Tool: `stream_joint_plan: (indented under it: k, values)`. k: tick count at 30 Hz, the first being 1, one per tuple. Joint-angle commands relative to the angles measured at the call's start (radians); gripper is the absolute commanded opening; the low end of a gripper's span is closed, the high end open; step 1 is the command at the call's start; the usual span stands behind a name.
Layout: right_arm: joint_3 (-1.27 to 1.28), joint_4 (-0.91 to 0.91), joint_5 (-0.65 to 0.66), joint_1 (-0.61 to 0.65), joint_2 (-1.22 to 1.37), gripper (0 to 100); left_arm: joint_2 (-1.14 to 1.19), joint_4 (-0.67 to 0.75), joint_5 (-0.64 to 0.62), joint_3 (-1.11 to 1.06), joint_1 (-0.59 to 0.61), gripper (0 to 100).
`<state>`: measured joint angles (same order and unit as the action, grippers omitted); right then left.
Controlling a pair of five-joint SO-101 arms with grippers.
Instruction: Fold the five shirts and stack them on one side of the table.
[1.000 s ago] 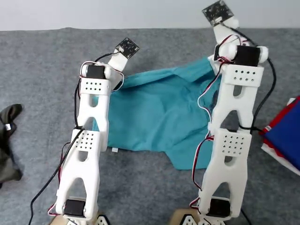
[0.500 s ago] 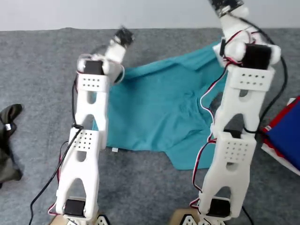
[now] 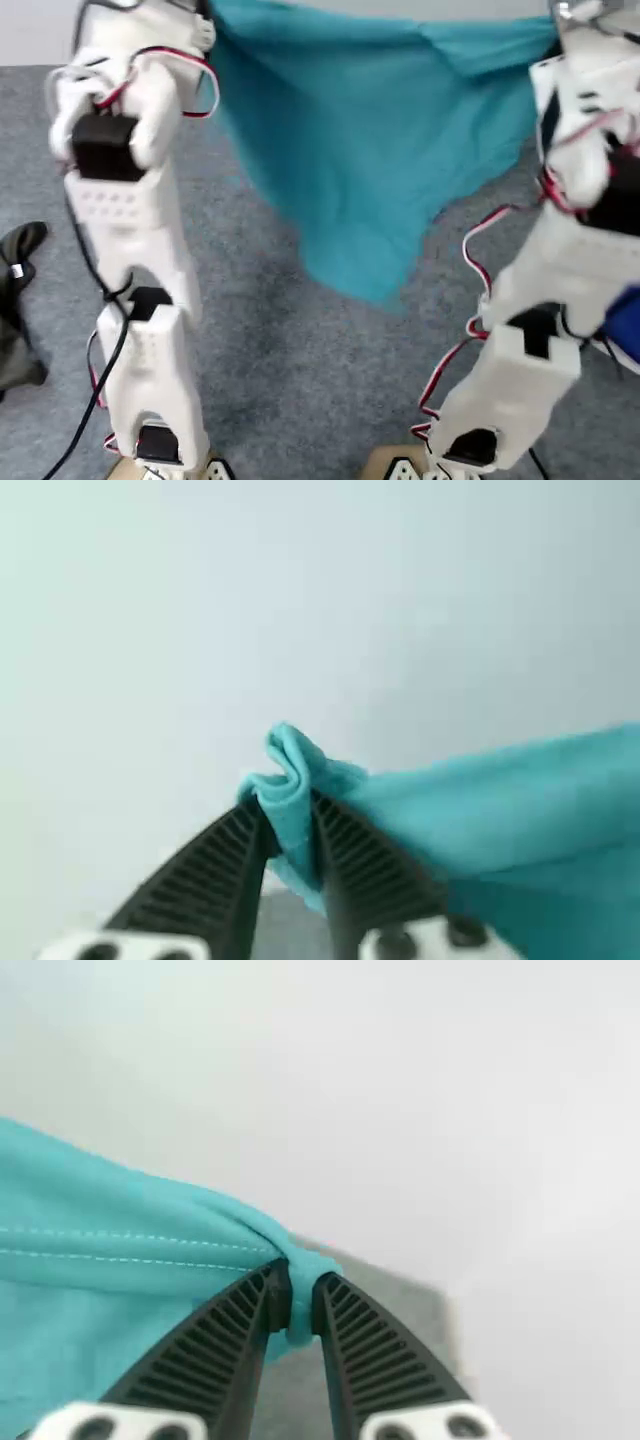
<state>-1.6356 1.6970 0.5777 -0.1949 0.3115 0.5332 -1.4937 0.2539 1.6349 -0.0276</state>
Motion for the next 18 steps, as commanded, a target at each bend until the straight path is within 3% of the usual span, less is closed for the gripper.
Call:
stream_joint_plan:
  k: [1, 9, 18]
  values:
    - [-0.04, -0.025, 0.043, -0.041, -0.143, 1.3, -0.147, -0.038, -0.006, 0.045, 0.003, 1]
    - [-0.04, -0.028, 0.153, -0.068, -0.297, 1.3, -0.278, -0.261, 0.049, 0.045, 0.005, 1]
    - [-0.04, -0.076, 0.158, -0.174, -0.354, 1.3, -0.37, -0.262, 0.107, 0.042, 0.003, 1]
